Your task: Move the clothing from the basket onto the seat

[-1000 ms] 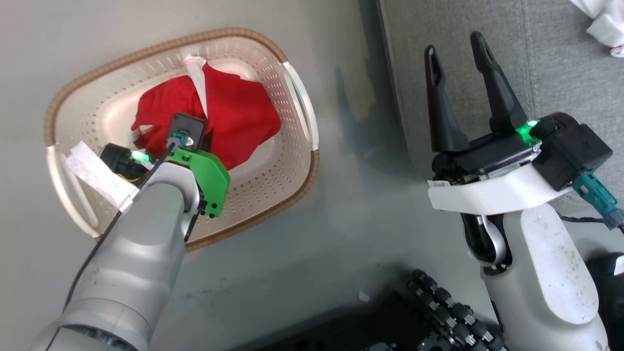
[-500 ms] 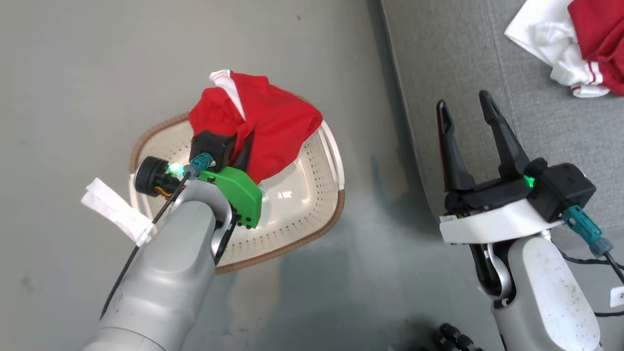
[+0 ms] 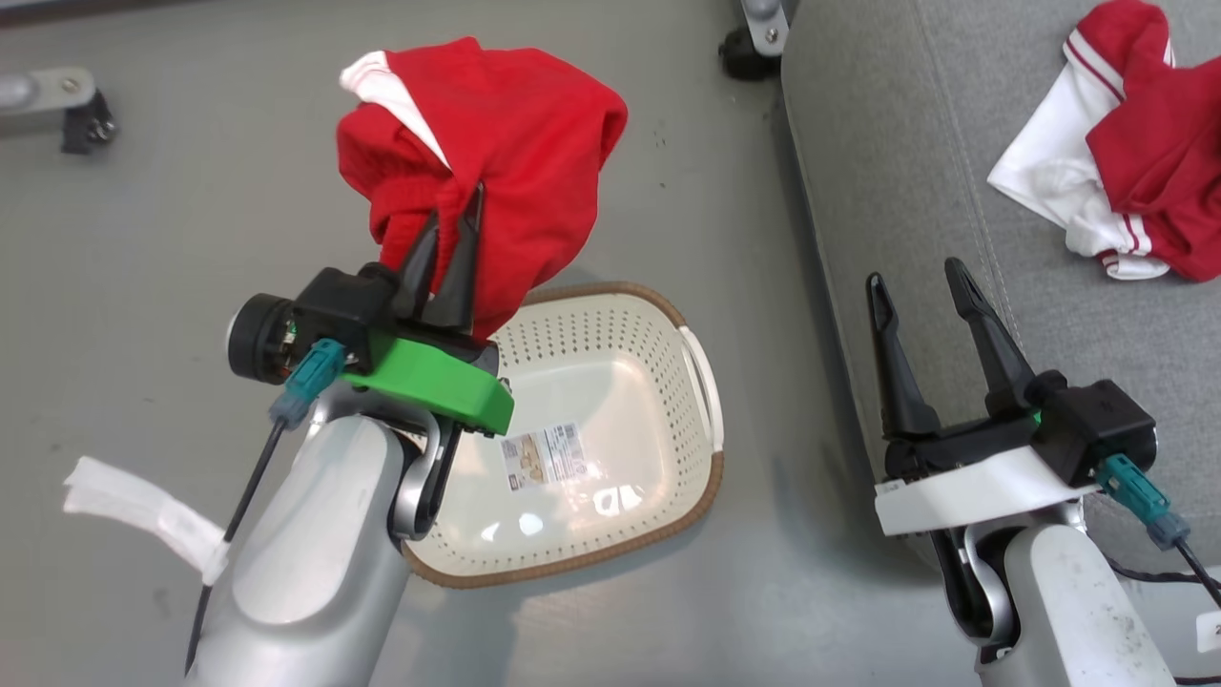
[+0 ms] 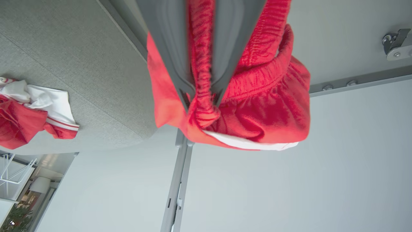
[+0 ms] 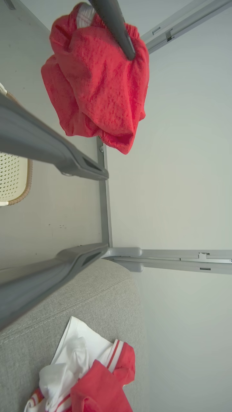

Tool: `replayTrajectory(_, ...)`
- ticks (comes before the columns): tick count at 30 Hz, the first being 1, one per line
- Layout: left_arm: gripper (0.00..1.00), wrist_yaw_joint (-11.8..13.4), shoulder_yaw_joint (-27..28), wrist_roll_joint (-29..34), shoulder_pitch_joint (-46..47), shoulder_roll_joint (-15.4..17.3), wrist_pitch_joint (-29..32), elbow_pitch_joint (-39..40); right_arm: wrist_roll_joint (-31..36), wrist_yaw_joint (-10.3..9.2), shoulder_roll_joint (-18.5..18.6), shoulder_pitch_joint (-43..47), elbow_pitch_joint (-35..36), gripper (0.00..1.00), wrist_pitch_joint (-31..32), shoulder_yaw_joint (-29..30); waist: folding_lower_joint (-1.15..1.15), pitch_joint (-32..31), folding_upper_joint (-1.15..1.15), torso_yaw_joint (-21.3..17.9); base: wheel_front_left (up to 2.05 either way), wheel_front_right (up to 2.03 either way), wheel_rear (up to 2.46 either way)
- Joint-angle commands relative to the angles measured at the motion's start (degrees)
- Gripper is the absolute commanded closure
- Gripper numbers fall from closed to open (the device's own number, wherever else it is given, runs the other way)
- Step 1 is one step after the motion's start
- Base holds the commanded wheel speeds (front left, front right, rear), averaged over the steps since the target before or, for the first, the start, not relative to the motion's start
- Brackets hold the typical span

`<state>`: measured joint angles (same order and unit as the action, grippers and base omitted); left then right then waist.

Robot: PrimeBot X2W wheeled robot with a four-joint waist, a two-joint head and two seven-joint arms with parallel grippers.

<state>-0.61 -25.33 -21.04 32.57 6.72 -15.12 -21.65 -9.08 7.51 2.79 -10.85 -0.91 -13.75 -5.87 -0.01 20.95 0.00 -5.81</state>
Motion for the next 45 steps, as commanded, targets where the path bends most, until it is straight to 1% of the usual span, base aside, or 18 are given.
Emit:
replayTrajectory(1,1.00,0.5,0.9,0.6,-1.3,0.4,0.0,2.7,0.3,-0.04,0.2,1.3,0.3,0.00,0.5,0.3,0.01,-4.3,0.00,2.8,0.00,0.00,0.00)
replayTrajectory(9,1.00,0.2,5.0,2.4,-5.9,0.5,0.0,15.7,0.9,-0.03,0.2,4.1,1.3,0.00,2.4,0.3,0.01,-8.5,0.00,3.5,0.00,0.00,0.00)
replayTrajectory(12,1.00,0.0,6.3,2.6,-8.0,0.6,0.0,18.9,0.9,-0.04,0.2,5.2,1.7,0.00,2.9,0.1,0.01,-9.9,0.00,3.5,0.00,0.00,0.00)
replayTrajectory(18,1.00,-0.4,6.4,3.4,-13.1,0.4,0.0,23.1,0.7,-0.04,0.2,7.5,2.2,0.00,3.8,-0.4,0.01,-12.2,0.00,3.4,0.00,0.00,0.00)
replayTrajectory(23,1.00,-0.5,5.4,3.7,-17.2,0.2,0.0,24.4,0.6,-0.04,0.2,9.2,2.5,0.00,4.7,-1.0,0.01,-13.9,0.00,3.6,0.00,0.00,0.00)
replayTrajectory(30,1.00,-0.5,4.3,2.6,-21.1,-0.9,0.0,25.1,0.1,-0.04,0.2,11.4,2.5,0.00,5.5,-1.4,0.01,-16.6,0.00,3.9,0.00,0.00,0.00)
replayTrajectory(37,1.00,-0.2,4.2,2.0,-22.5,-1.2,0.0,24.9,-0.2,-0.04,0.2,12.3,2.7,0.00,6.2,-1.9,0.01,-17.5,0.00,4.0,0.00,0.00,0.00)
replayTrajectory(45,1.00,-0.6,4.1,1.7,-22.6,-1.4,0.0,24.6,-0.4,-0.04,0.2,12.7,2.7,0.00,6.5,-2.4,0.01,-17.6,0.00,3.9,0.00,0.00,0.00)
